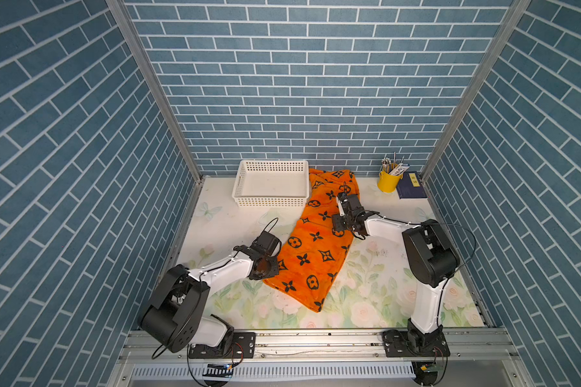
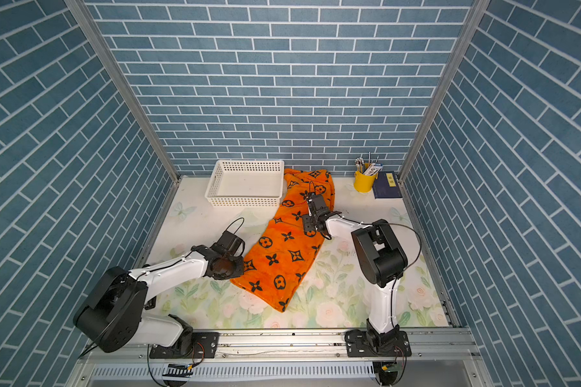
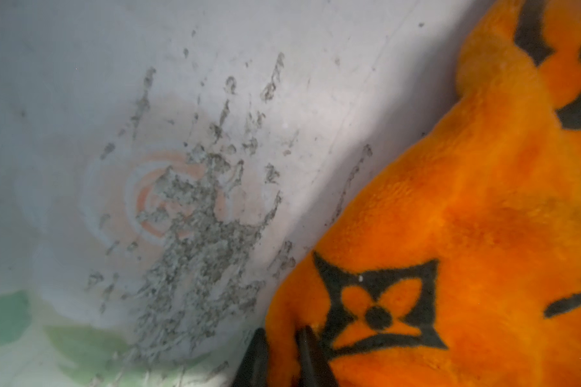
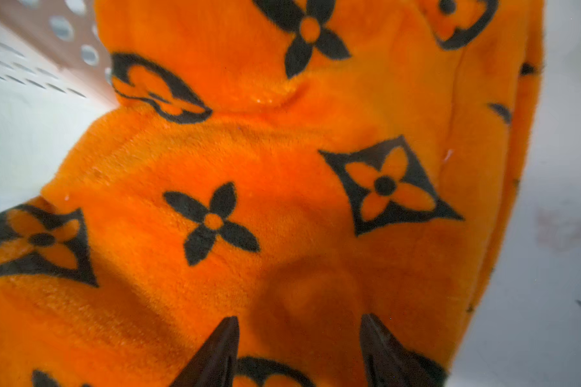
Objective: Roll up the pillowcase
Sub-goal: Move the bin to the center of the board, then roll the pillowcase at the center of the board.
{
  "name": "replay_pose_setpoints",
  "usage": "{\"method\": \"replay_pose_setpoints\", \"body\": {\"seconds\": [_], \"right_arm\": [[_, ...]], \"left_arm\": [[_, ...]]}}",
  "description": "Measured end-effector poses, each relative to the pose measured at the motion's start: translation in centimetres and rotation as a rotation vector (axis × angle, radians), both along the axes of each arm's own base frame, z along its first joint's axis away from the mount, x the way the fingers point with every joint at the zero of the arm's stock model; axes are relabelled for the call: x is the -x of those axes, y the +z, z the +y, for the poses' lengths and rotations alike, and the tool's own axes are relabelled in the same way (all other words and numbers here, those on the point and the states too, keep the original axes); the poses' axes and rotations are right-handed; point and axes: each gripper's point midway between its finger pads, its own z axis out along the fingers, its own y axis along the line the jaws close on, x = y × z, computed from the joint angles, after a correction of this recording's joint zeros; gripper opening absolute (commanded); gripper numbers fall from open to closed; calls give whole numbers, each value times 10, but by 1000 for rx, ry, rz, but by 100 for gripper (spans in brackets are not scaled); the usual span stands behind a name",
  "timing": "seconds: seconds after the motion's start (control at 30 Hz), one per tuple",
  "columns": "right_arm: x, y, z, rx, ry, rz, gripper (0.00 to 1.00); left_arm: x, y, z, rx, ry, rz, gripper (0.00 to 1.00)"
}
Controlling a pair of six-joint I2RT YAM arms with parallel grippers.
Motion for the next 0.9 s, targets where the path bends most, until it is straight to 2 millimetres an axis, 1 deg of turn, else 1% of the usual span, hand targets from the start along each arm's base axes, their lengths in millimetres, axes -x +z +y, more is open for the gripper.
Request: {"method": "replay_pose_setpoints", "body": {"seconds": [0.03, 0.07, 0.13, 0.17, 0.23, 0.27, 0.33, 0.37, 0.4, 0.5, 0.53, 0.57, 0.67, 0.8, 0.9], "right_arm": [[8, 8, 1, 1, 15, -22, 69], [20, 19, 5, 6, 39, -55, 69], [50, 36, 18, 8, 105, -109, 70], [74, 47, 31, 3, 167, -145, 70], [111, 58, 54, -9, 276, -188, 70], [134, 62, 68, -15, 347, -206, 69], [164, 64, 83, -22, 432, -240, 68], [188, 59, 88, -9, 487, -243, 66], [208, 54, 94, -1, 536, -241, 64], [263, 41, 115, 32, 691, -238, 62], [276, 39, 120, 39, 724, -242, 61], [288, 36, 125, 48, 757, -245, 61], [309, 21, 134, 100, 808, -249, 58], [326, -6, 140, 173, 860, -236, 55], [330, -21, 143, 211, 881, -233, 55]], "left_arm": [[0, 1, -1, 8, 3, -3, 3], [0, 4, -2, 13, -4, -8, 2], [-1, 6, -3, 23, 1, -16, 2], [-1, 7, -3, 25, -1, -19, 2], [-2, 9, -4, 31, 1, -22, 1], [-2, 9, -4, 33, 1, -23, 2], [-2, 9, -5, 38, 1, -22, 1], [-2, 9, -5, 42, 1, -20, 1], [-2, 9, -5, 44, 0, -20, 1], [-2, 9, -6, 48, 1, -17, 3], [-2, 9, -6, 49, 2, -17, 4], [-2, 9, -5, 50, 3, -17, 5], [-3, 10, -6, 58, 8, -20, 5], [-5, 11, -7, 70, 13, -23, 6], [-6, 11, -7, 74, 20, -25, 10]]}}
